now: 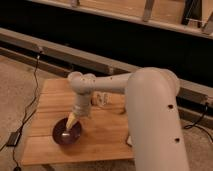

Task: Drag the ceramic bowl in a circle

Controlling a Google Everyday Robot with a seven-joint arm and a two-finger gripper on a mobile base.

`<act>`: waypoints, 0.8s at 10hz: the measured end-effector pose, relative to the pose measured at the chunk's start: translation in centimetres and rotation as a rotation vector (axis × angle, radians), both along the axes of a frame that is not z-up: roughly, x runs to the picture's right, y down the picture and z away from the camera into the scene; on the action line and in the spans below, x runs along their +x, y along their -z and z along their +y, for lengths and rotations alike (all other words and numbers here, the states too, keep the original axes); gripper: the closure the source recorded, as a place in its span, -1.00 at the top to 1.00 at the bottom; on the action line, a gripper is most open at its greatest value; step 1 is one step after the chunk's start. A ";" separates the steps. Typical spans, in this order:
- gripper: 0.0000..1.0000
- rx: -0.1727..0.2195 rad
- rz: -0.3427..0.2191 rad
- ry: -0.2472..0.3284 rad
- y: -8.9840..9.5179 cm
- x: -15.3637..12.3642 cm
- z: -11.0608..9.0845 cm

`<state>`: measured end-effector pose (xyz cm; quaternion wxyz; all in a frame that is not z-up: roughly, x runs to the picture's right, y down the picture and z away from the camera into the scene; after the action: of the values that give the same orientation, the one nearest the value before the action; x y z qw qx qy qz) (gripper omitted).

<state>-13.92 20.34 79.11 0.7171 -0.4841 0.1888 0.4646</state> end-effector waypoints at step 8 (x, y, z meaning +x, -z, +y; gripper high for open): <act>0.60 0.075 0.058 0.102 1.2 0.7 -4.0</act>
<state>-13.19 16.39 77.89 0.7515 -0.4331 0.2164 0.4481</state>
